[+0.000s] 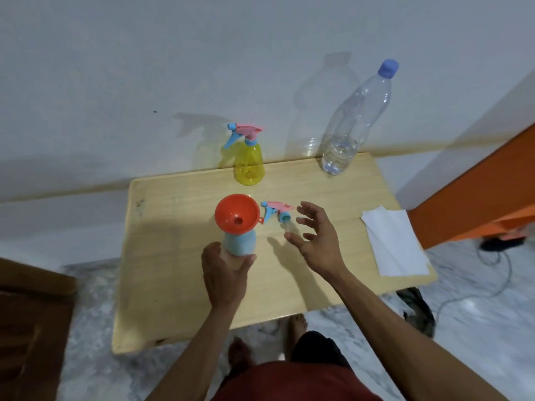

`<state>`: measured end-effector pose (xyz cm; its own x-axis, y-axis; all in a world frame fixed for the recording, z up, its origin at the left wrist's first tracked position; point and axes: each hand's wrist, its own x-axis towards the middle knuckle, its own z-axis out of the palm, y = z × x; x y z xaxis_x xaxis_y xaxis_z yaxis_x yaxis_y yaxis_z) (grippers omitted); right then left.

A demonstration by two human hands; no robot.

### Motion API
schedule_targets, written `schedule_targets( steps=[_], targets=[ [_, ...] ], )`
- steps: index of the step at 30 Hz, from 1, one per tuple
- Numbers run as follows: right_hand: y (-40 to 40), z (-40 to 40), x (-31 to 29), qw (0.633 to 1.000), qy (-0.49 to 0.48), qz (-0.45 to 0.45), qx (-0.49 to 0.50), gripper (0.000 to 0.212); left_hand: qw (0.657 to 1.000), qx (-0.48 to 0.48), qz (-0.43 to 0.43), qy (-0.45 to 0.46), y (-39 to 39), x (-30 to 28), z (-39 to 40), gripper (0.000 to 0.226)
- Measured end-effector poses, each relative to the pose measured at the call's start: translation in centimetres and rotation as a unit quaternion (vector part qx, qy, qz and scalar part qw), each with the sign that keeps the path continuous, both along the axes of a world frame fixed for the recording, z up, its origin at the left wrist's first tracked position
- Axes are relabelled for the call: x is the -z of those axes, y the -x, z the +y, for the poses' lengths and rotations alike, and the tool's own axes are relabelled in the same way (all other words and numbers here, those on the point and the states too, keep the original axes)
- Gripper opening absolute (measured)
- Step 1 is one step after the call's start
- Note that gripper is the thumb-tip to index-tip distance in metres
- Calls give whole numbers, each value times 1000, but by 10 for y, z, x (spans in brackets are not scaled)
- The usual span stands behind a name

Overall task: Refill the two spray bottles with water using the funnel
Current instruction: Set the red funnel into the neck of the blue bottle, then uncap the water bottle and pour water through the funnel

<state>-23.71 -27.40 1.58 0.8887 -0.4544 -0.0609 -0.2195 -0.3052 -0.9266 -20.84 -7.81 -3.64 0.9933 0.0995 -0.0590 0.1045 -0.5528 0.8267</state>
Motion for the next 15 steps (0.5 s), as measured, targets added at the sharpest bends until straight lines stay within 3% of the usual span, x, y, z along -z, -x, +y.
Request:
schedule_targets(
  steps=[3,7,11,15],
  targets=[
    [10,-20,0,998,-10,7,61,54,997,30,61,-22,19,7,-10,51],
    [9,-55,-22,989,-26,-5,144,25,981,140,131,-9,17,9,-45,42],
    [-17,-110,-61,980,-34,-50,192,17,977,184,107,21,-1,-11,-105,43],
    [-59,-172,-104,973,-8,-114,198,19,982,154,66,90,-20,-45,-176,43]
  ],
)
